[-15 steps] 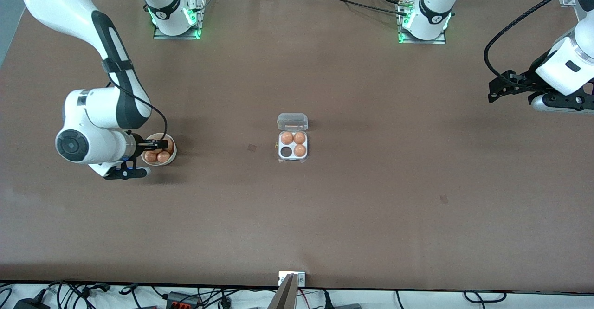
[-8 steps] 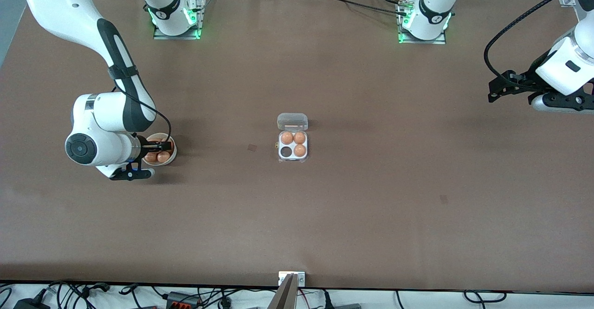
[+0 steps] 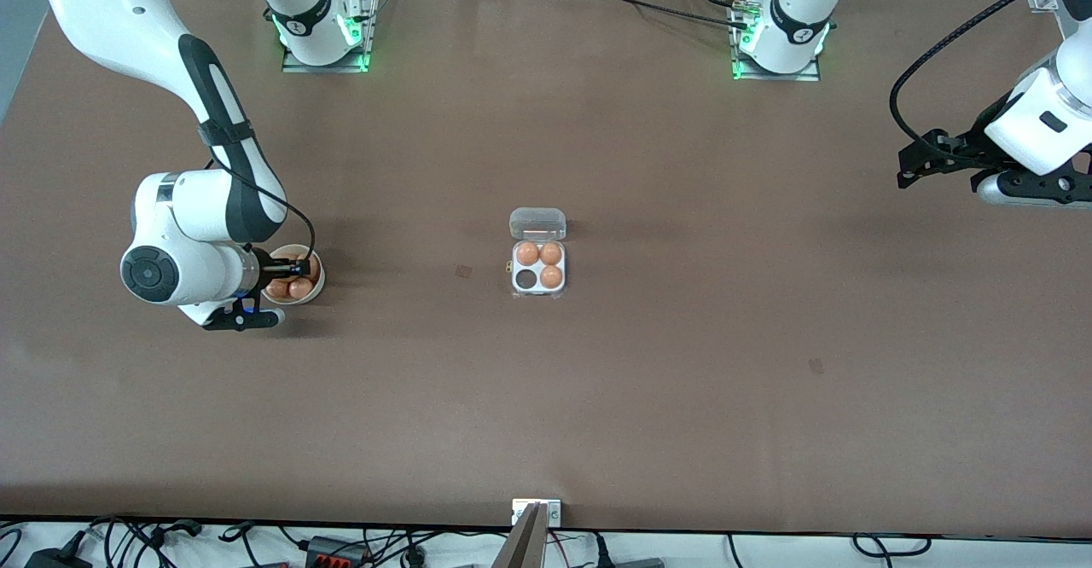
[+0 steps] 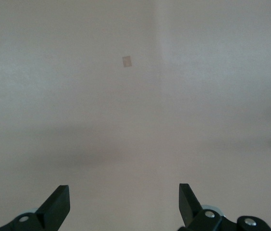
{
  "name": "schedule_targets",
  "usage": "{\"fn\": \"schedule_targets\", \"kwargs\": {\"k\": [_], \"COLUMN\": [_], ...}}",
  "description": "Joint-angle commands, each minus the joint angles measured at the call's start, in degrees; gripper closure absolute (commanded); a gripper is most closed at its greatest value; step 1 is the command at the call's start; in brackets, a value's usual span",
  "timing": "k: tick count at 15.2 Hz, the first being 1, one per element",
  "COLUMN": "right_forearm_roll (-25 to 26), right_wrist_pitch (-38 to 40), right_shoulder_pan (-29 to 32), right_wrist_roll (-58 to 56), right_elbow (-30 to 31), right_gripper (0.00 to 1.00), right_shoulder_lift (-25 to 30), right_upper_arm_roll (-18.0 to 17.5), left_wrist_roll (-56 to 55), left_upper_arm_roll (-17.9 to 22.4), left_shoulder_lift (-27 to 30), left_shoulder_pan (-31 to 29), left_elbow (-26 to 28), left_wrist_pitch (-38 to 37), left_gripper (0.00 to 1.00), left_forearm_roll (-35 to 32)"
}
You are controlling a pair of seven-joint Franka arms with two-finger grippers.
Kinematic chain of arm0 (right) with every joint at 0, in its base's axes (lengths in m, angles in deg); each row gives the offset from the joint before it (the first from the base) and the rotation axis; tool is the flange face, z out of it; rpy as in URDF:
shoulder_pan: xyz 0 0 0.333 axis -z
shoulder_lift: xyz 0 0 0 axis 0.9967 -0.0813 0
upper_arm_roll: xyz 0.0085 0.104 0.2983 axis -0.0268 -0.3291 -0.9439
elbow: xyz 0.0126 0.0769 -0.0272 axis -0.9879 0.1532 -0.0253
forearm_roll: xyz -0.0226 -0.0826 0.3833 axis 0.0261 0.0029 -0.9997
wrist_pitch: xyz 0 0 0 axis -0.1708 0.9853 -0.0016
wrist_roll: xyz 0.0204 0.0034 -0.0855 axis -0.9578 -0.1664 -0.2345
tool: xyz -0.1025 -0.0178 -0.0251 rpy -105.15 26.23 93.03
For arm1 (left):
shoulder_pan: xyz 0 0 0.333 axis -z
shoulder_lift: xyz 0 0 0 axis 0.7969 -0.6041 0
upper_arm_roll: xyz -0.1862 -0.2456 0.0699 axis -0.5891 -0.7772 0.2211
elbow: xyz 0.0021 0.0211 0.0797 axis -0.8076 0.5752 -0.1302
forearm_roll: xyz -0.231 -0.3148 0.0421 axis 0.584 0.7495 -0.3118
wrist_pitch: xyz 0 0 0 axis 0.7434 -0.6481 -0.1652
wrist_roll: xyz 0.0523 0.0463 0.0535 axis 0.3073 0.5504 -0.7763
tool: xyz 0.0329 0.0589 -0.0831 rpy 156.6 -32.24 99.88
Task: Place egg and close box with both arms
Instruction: 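Grasp one brown egg with the right gripper and lift it, then carry the egg with the right gripper to the clear egg box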
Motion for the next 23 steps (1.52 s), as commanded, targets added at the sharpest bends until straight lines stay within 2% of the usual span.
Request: {"fn": "schedule_targets", "kwargs": {"k": [1,2,3,5,6,8,9,12,14,18,23], "right_forearm_roll": [-1.1,-1.1,-1.1,-1.0,-1.1,-1.1,-0.9,-0.8,-0.8,-0.9,-1.0], "right_wrist_pitch": [0.1,0.1,0.2,3.0,5.8,9.5,9.3,8.4,7.8,0.7,-2.2], "right_shoulder_pan": [0.3,0.3,0.2,0.0,-0.5,-1.3,-2.7,-8.4,-12.1,-17.8,-23.0], "right_wrist_roll": [1.4,2.5,3.2,3.1,3.2,3.4,3.8,7.8,10.4,16.6,29.9], "right_elbow": [1.1,0.7,-0.1,-3.6,-7.3,-15.4,-18.1,-28.2,-32.8,-34.1,-34.1], "right_gripper": [0.80,0.94,1.00,1.00,1.00,1.00,1.00,1.00,1.00,1.00,1.00], "right_shoulder_lift": [1.3,1.3,1.4,1.6,1.6,0.2,-1.2,-8.0,-11.6,-15.0,-16.9], "right_upper_arm_roll": [-0.3,-0.4,-0.5,-1.0,-1.2,-4.7,-6.1,-6.2,-6.2,-6.2,-6.4], "left_wrist_roll": [-0.3,-0.3,-0.3,-0.3,-0.3,-0.3,-0.3,-0.3,-0.3,-0.3,-0.3], "left_upper_arm_roll": [-0.4,-0.4,-0.4,-0.4,-0.4,-0.4,-0.5,-0.6,-0.4,-0.4,-0.5], "left_shoulder_lift": [0.5,0.5,0.5,0.5,0.5,0.5,0.5,0.5,0.5,0.5,0.5], "left_shoulder_pan": [-0.3,-0.3,-0.3,-0.3,-0.3,-0.2,0.1,0.2,0.1,0.1,0.1], "left_elbow": [-0.8,-0.8,-0.8,-0.8,-0.8,-0.8,-0.8,-0.8,-0.8,-0.8,-0.8], "left_wrist_pitch": [-1.3,-1.3,-1.3,-1.3,-1.3,-1.3,-1.3,-1.3,-1.3,-1.3,-1.3], "left_gripper": [0.00,0.00,0.00,0.00,0.00,0.00,0.00,0.00,0.00,0.00,0.00], "left_forearm_roll": [-0.5,-0.5,-0.5,-0.5,-0.5,-0.5,-0.5,-0.5,-0.5,-0.6,-0.6]}}
